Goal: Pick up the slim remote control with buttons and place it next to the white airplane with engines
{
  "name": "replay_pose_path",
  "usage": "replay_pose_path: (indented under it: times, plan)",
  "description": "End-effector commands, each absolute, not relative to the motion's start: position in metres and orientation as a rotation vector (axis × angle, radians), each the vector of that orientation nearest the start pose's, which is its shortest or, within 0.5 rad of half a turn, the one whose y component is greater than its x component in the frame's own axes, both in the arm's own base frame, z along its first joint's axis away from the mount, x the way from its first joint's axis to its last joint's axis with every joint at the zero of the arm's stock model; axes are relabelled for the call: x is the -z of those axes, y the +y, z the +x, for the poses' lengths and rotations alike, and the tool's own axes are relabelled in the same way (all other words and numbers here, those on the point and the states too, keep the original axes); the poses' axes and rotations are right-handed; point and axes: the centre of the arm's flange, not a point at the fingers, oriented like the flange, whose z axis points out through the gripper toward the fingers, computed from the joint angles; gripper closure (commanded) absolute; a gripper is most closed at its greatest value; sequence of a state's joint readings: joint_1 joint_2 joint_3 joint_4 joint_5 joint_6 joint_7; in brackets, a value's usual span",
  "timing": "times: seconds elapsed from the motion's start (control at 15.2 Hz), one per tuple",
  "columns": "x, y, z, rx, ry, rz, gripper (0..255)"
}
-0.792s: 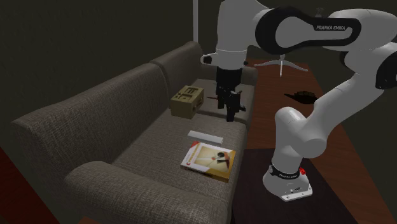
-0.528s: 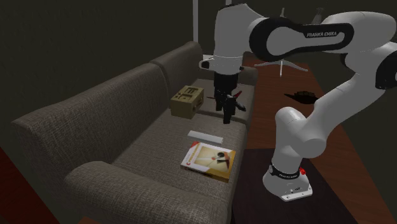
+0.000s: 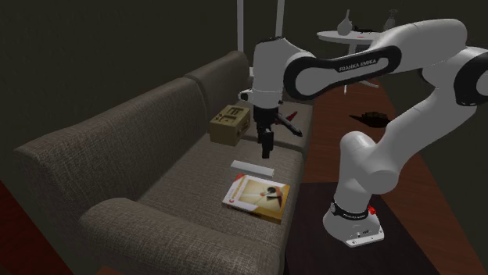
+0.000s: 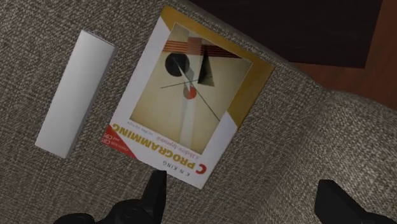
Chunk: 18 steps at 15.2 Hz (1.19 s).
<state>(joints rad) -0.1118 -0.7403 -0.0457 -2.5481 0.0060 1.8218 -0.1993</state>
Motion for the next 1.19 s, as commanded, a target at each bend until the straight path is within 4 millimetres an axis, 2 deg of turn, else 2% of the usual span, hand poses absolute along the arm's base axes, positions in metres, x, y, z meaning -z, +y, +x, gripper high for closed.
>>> replay_pose_path:
  times: [0.0, 1.12]
  plan:
    - [-0.485, -0.069, 0.331, 0.031, -0.048, -3.113, 0]
    - [-0.328, -0.222, 0.347, 0.027, 0.241, -3.143, 0]
